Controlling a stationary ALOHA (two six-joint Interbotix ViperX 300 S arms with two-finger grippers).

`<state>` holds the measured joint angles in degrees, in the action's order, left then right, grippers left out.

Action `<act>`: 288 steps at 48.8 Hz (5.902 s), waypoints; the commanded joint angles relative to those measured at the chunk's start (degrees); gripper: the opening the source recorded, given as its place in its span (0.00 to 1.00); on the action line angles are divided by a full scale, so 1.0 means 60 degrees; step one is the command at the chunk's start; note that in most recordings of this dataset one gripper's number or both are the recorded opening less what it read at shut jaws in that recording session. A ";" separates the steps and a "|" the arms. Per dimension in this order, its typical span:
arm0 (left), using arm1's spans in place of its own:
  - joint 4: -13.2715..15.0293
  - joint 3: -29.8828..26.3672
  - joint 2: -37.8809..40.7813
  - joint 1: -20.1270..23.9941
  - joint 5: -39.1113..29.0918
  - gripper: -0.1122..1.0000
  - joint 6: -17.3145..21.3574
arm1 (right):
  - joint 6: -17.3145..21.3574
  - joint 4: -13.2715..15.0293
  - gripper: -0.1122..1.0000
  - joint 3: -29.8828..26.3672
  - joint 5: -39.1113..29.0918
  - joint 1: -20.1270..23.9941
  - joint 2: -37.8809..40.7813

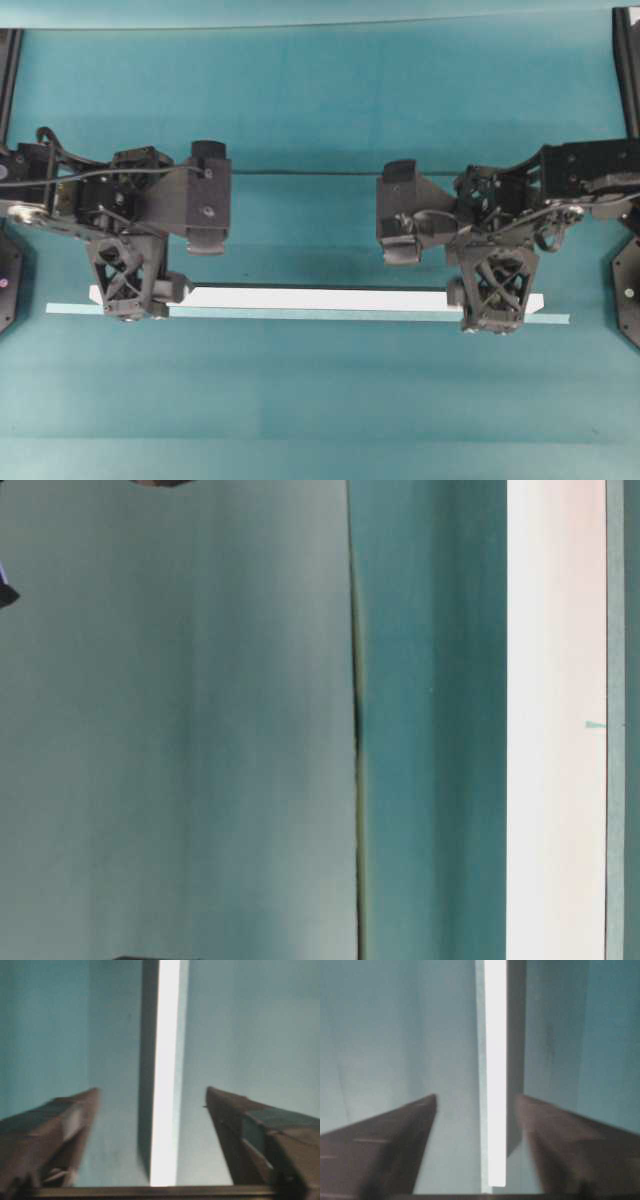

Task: Lift a wooden board with both hands.
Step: 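Lower both open grippers around the white board's edges, then close both grippers on the white board near each end, then lift the white board upward and back with both grippers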

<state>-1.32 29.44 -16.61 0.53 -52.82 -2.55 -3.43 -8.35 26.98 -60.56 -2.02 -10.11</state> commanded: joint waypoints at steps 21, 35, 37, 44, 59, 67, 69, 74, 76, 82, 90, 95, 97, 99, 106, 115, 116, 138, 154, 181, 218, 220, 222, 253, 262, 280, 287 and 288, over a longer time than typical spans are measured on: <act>-0.0029 0.1025 0.0571 -0.0044 0.1611 0.99 -0.0088 | 0.0249 0.0718 0.95 0.0366 0.1318 0.0073 0.0674; -0.0029 0.1538 0.1509 -0.0015 0.2695 0.99 -0.0044 | 0.0264 0.0703 0.95 0.1230 0.2754 0.0308 0.1172; -0.0029 0.1641 0.1611 -0.0015 0.2915 0.99 -0.0044 | 0.0278 0.0703 0.95 0.1333 0.2871 0.0322 0.1304; -0.0029 0.1772 0.1904 -0.0029 0.3442 0.99 -0.0059 | 0.0278 0.0718 0.95 0.1509 0.3340 0.0396 0.1655; -0.0029 0.2168 0.2124 -0.0015 0.4189 0.99 -0.0073 | 0.0249 0.0747 0.95 0.1699 0.4204 0.0381 0.2373; -0.0029 0.2241 0.2373 -0.0103 0.4395 0.99 -0.0176 | 0.0234 0.0747 0.95 0.1758 0.4570 0.0352 0.2578; -0.0029 0.2285 0.2446 -0.0132 0.4482 0.99 -0.0234 | 0.0220 0.0747 0.95 0.1758 0.4614 0.0322 0.2607; 0.0000 0.2417 0.2593 -0.0161 0.4819 0.99 -0.0410 | 0.0190 0.0776 0.95 0.1758 0.4658 0.0264 0.2666; 0.0000 0.2446 0.2607 -0.0190 0.4922 0.99 -0.0469 | 0.0190 0.0820 0.95 0.1772 0.4658 0.0249 0.2666; 0.0000 0.2461 0.2607 -0.0264 0.4995 0.99 -0.0630 | 0.0190 0.0923 0.95 0.1787 0.4658 0.0220 0.2666; -0.0029 0.2476 0.2607 -0.0278 0.5010 0.99 -0.0630 | 0.0176 0.0938 0.95 0.1860 0.4717 0.0190 0.2695; -0.0029 0.2490 0.2607 -0.0264 0.5010 0.99 -0.0630 | 0.0190 0.0938 0.95 0.1963 0.4849 0.0190 0.2710; 0.0000 0.2490 0.2607 -0.0264 0.5010 0.99 -0.0630 | 0.0190 0.0938 0.95 0.2007 0.4893 0.0190 0.2710; 0.0000 0.2490 0.2622 -0.0278 0.5010 0.99 -0.0615 | 0.0190 0.0938 0.95 0.2021 0.4907 0.0190 0.2710; 0.0000 0.2490 0.2622 -0.0278 0.5010 0.99 -0.0630 | 0.0234 0.0938 0.95 0.2021 0.4907 0.0176 0.2710; -0.0029 0.2505 0.2622 -0.0278 0.4980 0.97 -0.0659 | 0.0264 0.0938 0.94 0.1948 0.4922 0.0190 0.2739; -0.0029 0.2505 0.2607 -0.0278 0.4980 0.96 -0.0659 | 0.0278 0.0923 0.94 0.1934 0.4893 0.0190 0.2739; 0.0000 0.2505 0.2563 -0.0278 0.4995 0.26 -0.0645 | 0.0308 0.0806 0.29 0.1743 0.4248 0.0234 0.2783; -0.0029 0.2490 0.2549 -0.0278 0.4980 0.26 -0.0615 | 0.0293 0.0776 0.29 0.1626 0.4233 0.0249 0.2783; 0.0000 0.2051 0.1567 -0.0190 0.3677 0.26 -0.0557 | 0.0322 0.0381 0.29 0.0981 0.2871 0.0117 0.2139; 0.0000 -0.0571 0.0161 -0.0190 -0.0908 0.26 -0.0630 | 0.0659 0.0234 0.29 -0.1465 -0.1582 -0.0161 0.0454; -0.0029 -0.0762 0.0161 -0.0190 -0.1099 0.26 -0.0645 | 0.0674 0.0234 0.29 -0.1582 -0.1743 -0.0146 0.0454; -0.0029 -0.0938 0.0146 -0.0190 -0.1289 0.26 -0.0630 | 0.0703 0.0234 0.29 -0.1699 -0.1890 -0.0161 0.0454; -0.0029 -0.3560 0.0220 -0.0132 -0.3442 0.26 -0.0645 | 0.1025 0.0234 0.29 -0.4175 -0.4321 -0.0234 0.0513; -0.0029 -0.4204 0.0264 -0.0132 -0.3955 0.26 -0.0645 | 0.1216 0.0234 0.29 -0.4980 -0.4922 -0.0264 0.0571; -0.0044 -0.5889 0.0645 -0.0146 -0.5273 0.26 -0.0615 | 0.1553 0.0308 0.29 -0.6064 -0.5347 -0.0278 0.0527; -0.0059 -0.6489 0.0820 -0.0146 -0.5698 0.26 -0.0527 | 0.1553 0.0352 0.29 -0.6577 -0.5405 -0.0322 0.0542; -0.0073 -0.6577 0.0835 -0.0132 -0.5757 0.26 -0.0513 | 0.1553 0.0366 0.29 -0.6636 -0.5420 -0.0322 0.0542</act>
<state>-1.14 -5.98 -11.95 -0.53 -87.45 -5.98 4.13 -6.06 -9.49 -94.22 -3.60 -7.12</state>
